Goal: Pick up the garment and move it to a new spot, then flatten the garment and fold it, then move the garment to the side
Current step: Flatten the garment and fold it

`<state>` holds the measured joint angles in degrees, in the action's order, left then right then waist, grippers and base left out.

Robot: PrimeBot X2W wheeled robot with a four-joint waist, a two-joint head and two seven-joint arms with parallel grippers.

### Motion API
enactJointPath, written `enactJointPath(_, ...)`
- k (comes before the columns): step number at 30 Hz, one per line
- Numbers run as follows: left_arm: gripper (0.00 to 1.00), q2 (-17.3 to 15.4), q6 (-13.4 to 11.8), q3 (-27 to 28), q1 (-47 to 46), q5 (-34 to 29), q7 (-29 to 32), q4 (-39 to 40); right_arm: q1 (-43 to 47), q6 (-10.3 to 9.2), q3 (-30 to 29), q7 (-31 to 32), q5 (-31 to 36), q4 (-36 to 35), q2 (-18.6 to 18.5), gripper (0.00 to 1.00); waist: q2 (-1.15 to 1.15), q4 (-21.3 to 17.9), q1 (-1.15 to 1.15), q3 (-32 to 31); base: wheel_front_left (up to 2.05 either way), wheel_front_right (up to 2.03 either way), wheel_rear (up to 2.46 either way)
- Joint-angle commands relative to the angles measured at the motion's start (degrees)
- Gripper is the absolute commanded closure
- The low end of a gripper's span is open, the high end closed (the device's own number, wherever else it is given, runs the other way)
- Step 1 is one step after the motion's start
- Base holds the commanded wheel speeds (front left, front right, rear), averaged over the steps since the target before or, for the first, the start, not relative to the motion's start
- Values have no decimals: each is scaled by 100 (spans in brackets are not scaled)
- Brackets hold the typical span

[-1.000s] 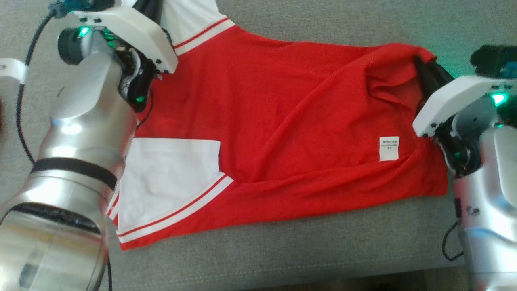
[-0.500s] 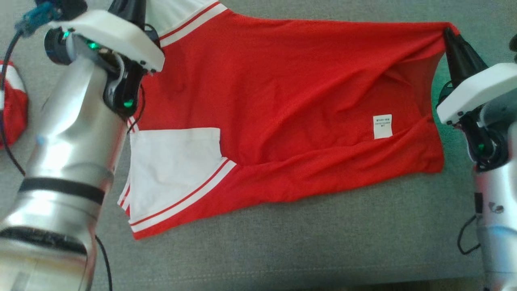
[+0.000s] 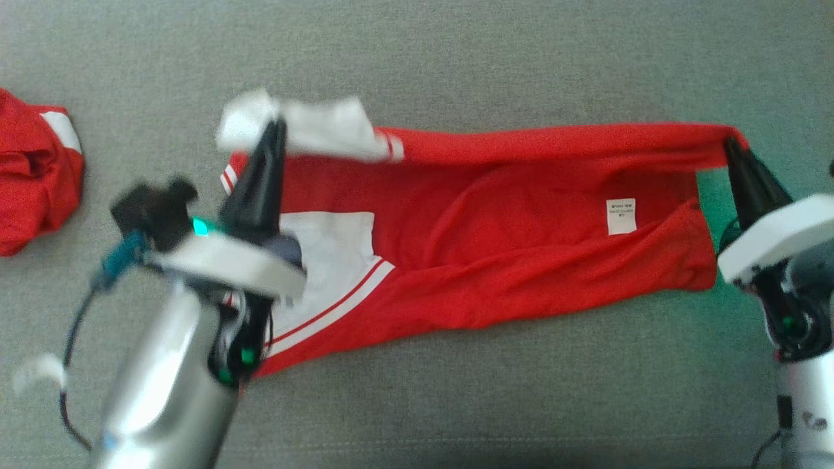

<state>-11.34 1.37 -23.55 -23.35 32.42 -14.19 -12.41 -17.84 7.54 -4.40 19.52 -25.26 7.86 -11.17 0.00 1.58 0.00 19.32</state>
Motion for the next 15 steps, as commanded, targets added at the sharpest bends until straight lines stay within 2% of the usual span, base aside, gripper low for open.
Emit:
enactJointPath(1, 100, -215, -69, 192, 11, -10, -13, 330, 12, -5, 52, 31, 11, -248, -9, 100, 0, 2, 0, -17, 0, 0, 0)
enactJointPath(8, 100, -238, -516, 167, 1238, 246, 337, 1180, 414, -5, -36, 26, 81, -360, 106, 100, 0, 25, 0, -117, 0, 0, 0)
enactJointPath(15, 100, -144, -644, 68, 1815, 502, 541, 1052, 796, -5, -97, 83, 212, -355, 188, 100, 0, 43, 0, -242, 0, 0, 0)
